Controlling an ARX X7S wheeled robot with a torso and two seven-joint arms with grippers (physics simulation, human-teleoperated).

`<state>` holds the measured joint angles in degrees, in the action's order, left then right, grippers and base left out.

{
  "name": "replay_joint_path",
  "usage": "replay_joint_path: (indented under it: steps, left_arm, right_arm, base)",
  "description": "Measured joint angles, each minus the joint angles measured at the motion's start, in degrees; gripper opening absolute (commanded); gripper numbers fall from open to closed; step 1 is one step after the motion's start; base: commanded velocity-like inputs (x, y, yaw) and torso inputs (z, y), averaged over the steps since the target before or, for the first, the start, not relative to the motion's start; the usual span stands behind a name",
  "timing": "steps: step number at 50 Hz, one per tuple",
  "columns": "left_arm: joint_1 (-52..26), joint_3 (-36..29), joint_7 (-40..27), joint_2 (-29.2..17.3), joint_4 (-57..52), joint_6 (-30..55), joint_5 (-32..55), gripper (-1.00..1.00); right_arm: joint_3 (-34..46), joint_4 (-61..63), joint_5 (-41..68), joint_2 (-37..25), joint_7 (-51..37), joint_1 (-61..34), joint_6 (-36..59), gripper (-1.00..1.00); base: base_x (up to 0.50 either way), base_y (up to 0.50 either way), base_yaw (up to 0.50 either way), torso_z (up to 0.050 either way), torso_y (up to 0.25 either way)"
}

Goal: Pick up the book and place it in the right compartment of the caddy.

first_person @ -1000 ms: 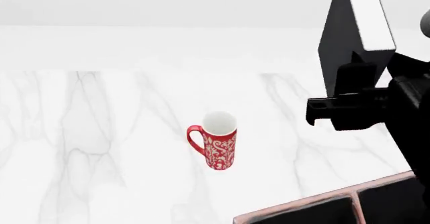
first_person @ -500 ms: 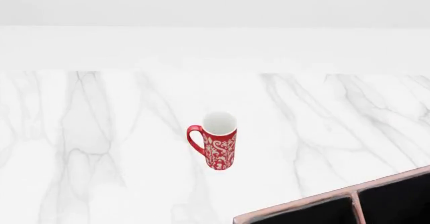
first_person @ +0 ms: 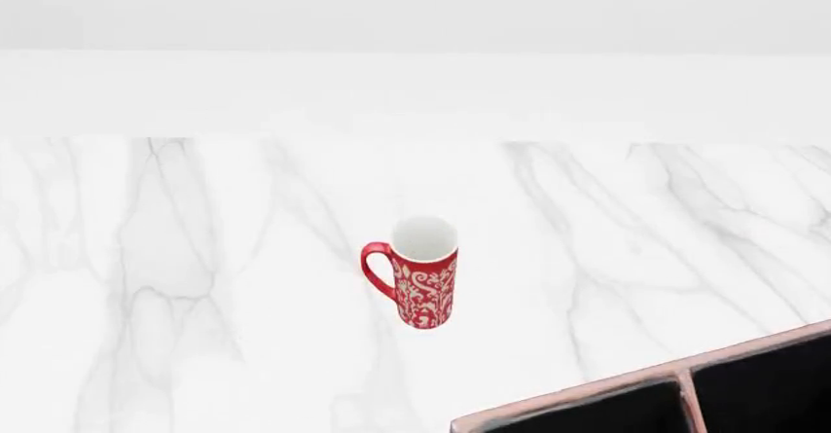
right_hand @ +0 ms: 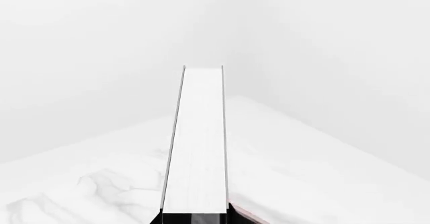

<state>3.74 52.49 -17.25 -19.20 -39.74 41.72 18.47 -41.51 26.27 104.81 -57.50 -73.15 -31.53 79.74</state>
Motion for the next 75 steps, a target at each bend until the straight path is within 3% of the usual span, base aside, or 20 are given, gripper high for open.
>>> replay_joint_path:
  steps: [17, 75]
  left_arm:
    - [0.0, -0.4, -0.2, 0.0, 0.0, -0.1, 0.1, 1.00]
    - [0.3, -1.8, -0.9, -0.1, -0.1, -0.4, 0.0, 1.00]
  right_arm:
    - [-2.3, 0.2, -4.8, -0.6, 0.7, 3.6, 0.5, -1.00]
    - [3.9, 0.2, -14.7, 2.0, 9.6, 6.9, -3.8, -1.00]
  base:
    - [0.00, 0.00, 0.00, 0.000, 0.001]
    - [0.00, 0.00, 0.00, 0.000, 0.001]
